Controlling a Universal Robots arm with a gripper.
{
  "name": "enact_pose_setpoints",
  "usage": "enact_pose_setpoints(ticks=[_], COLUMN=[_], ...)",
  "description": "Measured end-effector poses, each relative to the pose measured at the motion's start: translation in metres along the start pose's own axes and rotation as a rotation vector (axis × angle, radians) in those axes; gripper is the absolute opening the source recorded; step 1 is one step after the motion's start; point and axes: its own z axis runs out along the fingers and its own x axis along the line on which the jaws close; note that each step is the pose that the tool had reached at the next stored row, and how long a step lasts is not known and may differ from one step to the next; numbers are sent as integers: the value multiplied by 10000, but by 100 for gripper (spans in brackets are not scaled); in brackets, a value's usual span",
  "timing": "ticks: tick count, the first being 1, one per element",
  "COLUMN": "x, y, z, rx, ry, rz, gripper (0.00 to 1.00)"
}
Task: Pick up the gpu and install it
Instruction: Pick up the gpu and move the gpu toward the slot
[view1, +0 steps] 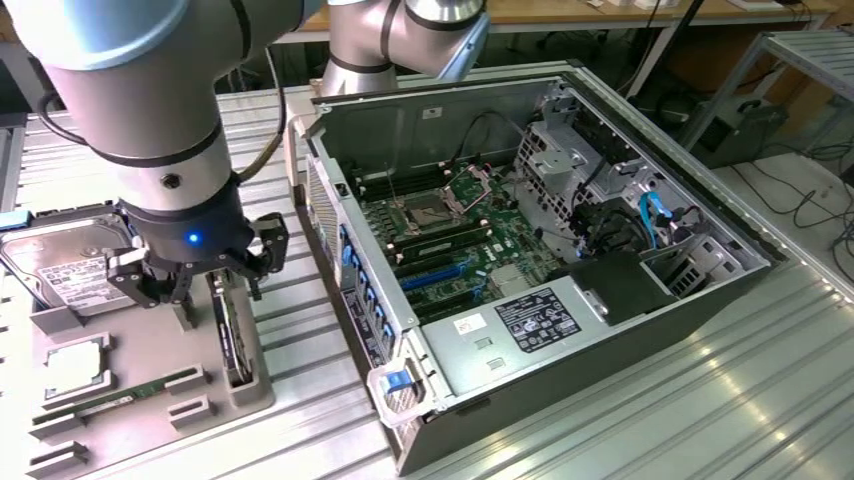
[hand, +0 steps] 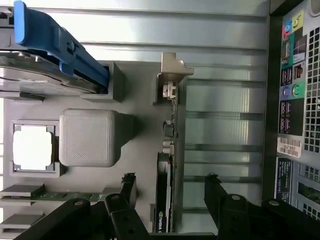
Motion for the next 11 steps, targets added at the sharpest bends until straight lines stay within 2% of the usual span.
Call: enact_pose_setpoints(ticks=[1,2,3,11], x=[1,4,23,26], y=[-5,8,4,-5], z=[44,224,350,412], rx=[0,13,13,15], ry=[4,52,55,45], rz=[1,68,88,332], gripper=[66,66,66,66])
